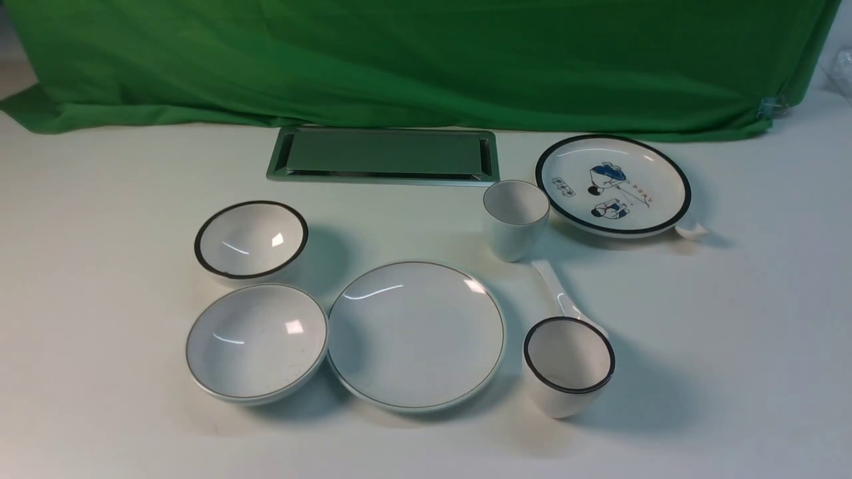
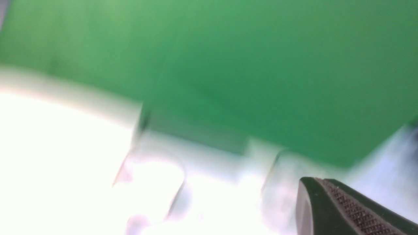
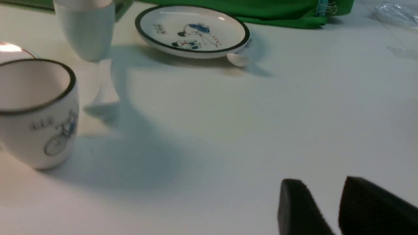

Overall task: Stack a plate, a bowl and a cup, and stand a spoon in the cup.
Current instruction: Use the left arm to grab a blue rice bowl

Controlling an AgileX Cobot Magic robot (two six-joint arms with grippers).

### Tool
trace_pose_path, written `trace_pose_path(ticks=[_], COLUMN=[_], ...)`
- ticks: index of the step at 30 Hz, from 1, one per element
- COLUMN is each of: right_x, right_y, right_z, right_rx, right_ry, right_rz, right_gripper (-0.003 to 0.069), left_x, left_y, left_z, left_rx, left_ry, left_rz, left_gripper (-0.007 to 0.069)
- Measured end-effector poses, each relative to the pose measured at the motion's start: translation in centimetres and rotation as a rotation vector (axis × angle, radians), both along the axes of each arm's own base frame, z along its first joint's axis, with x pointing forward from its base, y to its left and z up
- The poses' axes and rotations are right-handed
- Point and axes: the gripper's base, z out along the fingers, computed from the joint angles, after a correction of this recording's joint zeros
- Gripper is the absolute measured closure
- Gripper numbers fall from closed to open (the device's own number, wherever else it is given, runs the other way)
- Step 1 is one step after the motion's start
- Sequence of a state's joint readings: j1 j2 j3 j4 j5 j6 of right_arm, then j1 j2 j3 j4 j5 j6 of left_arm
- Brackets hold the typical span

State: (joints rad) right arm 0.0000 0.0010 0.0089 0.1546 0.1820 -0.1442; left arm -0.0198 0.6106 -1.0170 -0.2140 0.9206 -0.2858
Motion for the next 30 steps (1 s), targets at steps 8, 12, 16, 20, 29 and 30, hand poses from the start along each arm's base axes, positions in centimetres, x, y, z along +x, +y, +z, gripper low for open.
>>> trace_pose_path(ticks=[8, 12, 16, 20, 29, 30], right_x=[0.2, 0.1, 0.1, 0.1, 1.6, 3.1], right_y=[-0.6, -0.8, -0.8, -0.2, 2.2, 3.0], right_z=[3.1, 3.5, 3.5, 3.8, 14.4, 15.9], right_rx=[0.979, 1.069, 1.076, 0.923, 0.326, 0.235], right_ry=[-0.302, -0.349, -0.348, -0.242, 0.203, 0.325], right_rz=[-0.121, -0.122, -0.121, -0.087, 0.176, 0.23], right_gripper=[0.0419, 0.0419, 0.044, 0.0566, 0.0633, 0.0633], left_x=[13.2, 16.8, 19.0, 20.5, 22.8, 23.2], left_y=[-0.5, -1.4, -2.8, -3.6, -3.2, -3.3], left_z=[-7.9, -12.0, -14.4, -16.4, -19.8, -20.7], left_rx=[0.183, 0.204, 0.305, 0.374, 0.451, 0.449], left_ry=[0.653, 0.733, 0.73, 0.737, 0.771, 0.782], left_rz=[-0.201, -0.237, -0.279, -0.297, -0.223, -0.223], left_gripper=[0.062, 0.062, 0.062, 0.0609, 0.0351, 0.0265])
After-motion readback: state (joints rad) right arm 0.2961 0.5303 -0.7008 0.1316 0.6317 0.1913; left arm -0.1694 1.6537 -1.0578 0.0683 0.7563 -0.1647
